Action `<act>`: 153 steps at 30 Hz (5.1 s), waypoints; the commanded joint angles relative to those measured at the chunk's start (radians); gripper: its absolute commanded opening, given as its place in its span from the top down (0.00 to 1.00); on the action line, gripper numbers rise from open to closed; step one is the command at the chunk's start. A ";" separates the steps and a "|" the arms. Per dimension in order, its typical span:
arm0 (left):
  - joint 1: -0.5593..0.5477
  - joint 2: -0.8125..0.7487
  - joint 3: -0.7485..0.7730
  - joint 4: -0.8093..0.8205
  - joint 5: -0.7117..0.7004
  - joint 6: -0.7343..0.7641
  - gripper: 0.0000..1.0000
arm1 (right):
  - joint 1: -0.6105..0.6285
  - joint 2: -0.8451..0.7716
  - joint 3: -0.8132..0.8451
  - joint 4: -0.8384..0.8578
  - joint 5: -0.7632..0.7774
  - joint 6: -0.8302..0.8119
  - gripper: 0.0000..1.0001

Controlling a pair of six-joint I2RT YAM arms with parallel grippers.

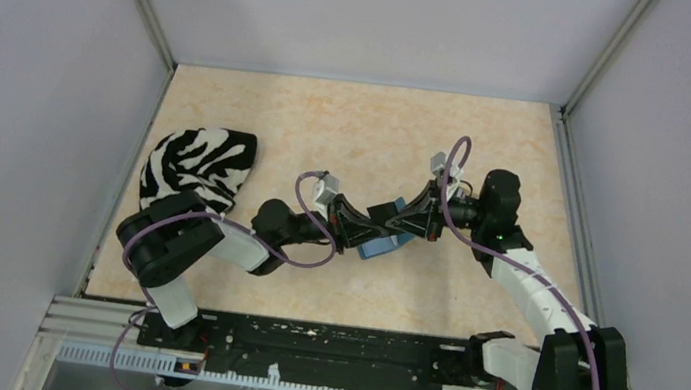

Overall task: Put the credit cards into the card holder
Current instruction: Pick up the credit card from the storage box, then insert the credit card into the card holder.

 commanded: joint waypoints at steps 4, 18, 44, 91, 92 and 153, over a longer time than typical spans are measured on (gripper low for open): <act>-0.004 -0.029 0.008 -0.027 0.056 0.073 1.00 | 0.011 -0.006 0.072 -0.172 0.004 -0.193 0.53; 0.055 -0.205 0.139 -1.009 0.282 0.357 1.00 | 0.013 0.030 0.232 -0.749 0.067 -0.658 0.34; 0.079 -0.251 0.119 -1.009 0.213 0.348 0.79 | 0.123 0.161 0.311 -0.891 0.162 -0.747 1.00; -0.161 0.072 0.613 -1.897 -0.972 -0.379 0.39 | -0.044 0.148 0.308 -0.754 0.386 -0.535 1.00; -0.166 0.071 0.617 -1.897 -0.973 -0.378 0.38 | -0.044 0.149 0.308 -0.753 0.387 -0.536 1.00; -0.079 -0.230 0.155 -1.513 -0.723 0.152 1.00 | 0.154 0.423 0.363 -0.673 0.800 -0.225 1.00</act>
